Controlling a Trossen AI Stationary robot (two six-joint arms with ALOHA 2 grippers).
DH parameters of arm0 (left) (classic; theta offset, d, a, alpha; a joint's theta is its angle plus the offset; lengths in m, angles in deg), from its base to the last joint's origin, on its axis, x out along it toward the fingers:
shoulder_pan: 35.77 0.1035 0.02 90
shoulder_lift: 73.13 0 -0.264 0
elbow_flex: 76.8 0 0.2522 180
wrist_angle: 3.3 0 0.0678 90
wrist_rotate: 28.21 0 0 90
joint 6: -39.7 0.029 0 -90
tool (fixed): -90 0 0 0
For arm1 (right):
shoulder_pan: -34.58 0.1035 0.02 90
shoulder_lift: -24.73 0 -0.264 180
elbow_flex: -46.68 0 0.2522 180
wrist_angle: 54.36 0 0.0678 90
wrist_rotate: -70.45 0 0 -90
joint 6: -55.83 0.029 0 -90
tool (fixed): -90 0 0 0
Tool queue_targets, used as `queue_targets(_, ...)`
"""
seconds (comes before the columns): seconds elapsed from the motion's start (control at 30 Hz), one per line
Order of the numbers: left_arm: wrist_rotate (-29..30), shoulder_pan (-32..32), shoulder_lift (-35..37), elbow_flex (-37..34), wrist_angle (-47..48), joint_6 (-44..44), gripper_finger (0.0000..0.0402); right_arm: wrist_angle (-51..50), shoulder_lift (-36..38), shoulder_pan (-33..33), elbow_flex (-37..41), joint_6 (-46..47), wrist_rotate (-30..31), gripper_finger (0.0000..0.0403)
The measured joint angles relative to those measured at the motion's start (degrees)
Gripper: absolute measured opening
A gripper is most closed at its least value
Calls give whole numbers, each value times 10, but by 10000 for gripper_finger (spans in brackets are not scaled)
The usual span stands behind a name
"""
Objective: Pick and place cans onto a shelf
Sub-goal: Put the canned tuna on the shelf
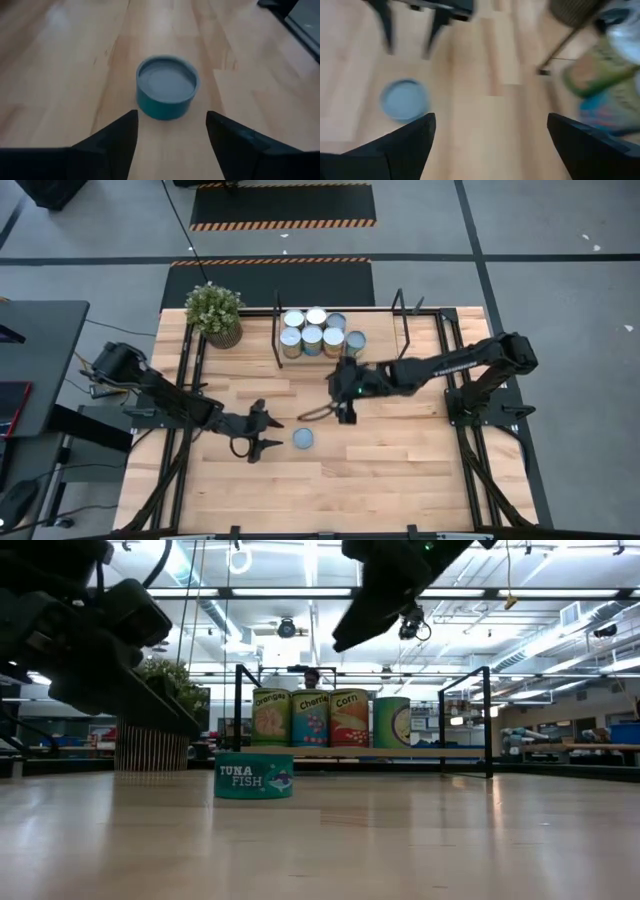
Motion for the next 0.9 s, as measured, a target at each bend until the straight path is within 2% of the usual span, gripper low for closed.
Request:
queue_targets(0.2,0,0,-38,22,29,-41,225,46,-53,51,14,63,-3,392)
queue_targets(0.43,6,0,-101,57,37,-56,199,93,-155,87,-15,67,-4,392)
queue_targets(0.6,12,3,-151,95,36,-53,182,111,-200,91,-28,73,-8,395)
queue_targets(0.9,27,10,-194,145,38,-32,169,155,-245,87,-28,89,-42,399)
